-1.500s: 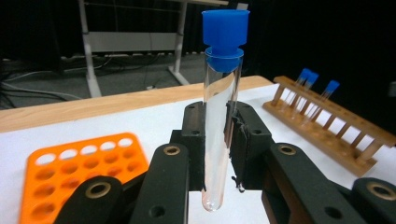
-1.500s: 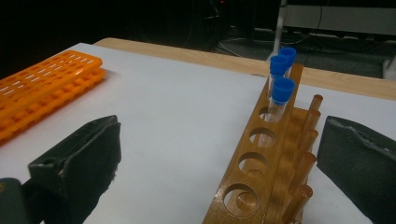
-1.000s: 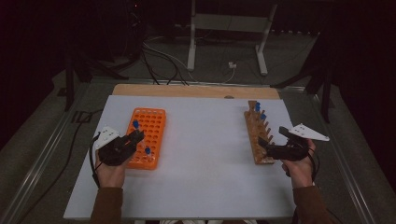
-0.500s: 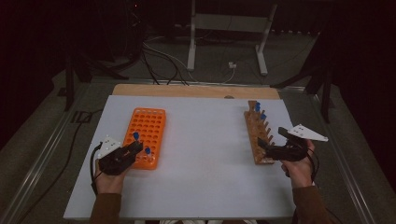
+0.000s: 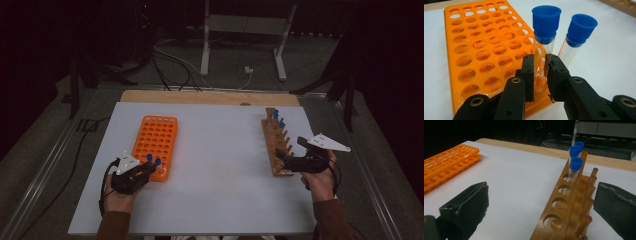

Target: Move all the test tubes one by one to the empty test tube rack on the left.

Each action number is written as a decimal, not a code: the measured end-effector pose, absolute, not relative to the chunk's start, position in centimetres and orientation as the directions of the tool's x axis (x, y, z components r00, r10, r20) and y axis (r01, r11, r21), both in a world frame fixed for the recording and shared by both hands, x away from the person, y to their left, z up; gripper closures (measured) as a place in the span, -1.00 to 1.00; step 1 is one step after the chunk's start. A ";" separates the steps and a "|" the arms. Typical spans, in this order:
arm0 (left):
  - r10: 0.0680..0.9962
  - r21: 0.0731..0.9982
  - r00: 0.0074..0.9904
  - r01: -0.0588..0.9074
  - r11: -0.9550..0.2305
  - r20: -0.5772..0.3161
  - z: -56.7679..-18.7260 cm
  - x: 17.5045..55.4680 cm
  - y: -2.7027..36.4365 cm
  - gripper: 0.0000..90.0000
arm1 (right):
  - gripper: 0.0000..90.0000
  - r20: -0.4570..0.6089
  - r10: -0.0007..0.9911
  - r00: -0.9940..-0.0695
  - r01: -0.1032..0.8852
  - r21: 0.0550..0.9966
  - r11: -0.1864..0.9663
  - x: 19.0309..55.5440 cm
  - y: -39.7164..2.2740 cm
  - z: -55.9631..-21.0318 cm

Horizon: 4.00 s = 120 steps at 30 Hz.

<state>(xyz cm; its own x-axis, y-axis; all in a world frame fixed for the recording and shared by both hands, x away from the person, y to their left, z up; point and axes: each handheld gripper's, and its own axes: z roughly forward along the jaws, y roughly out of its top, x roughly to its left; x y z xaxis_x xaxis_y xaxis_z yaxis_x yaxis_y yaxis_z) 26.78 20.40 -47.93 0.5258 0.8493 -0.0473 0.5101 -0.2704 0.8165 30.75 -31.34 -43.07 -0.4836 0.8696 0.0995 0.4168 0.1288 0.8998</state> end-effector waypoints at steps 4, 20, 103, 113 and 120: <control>0.844 0.788 0.537 0.526 -0.318 -0.018 -48.3 26.8 20.2 0.74 | -1.00 0.096 0.868 -0.487 0.418 0.898 0.135 30.8 -31.2 -43.2; 0.843 0.792 0.535 0.534 -0.296 -0.046 -48.4 26.6 20.5 0.55 | -1.00 0.096 0.866 -0.490 0.423 0.895 0.140 30.9 -31.1 -43.3; 0.693 0.908 0.708 0.367 -0.200 -0.133 -45.9 27.9 7.7 -0.97 | 0.71 0.005 0.917 -0.398 0.531 0.817 0.226 40.5 -30.5 -45.3; 0.699 0.911 0.700 0.370 -0.181 -0.145 -46.0 27.8 7.7 -0.97 | 0.72 0.021 0.914 -0.404 0.477 0.858 0.192 39.5 -30.9 -42.4; 0.692 0.910 0.709 0.366 -0.195 -0.137 -46.0 27.6 7.2 -0.97 | 0.72 -0.010 0.909 -0.417 0.436 0.876 0.209 39.0 -30.7 -39.7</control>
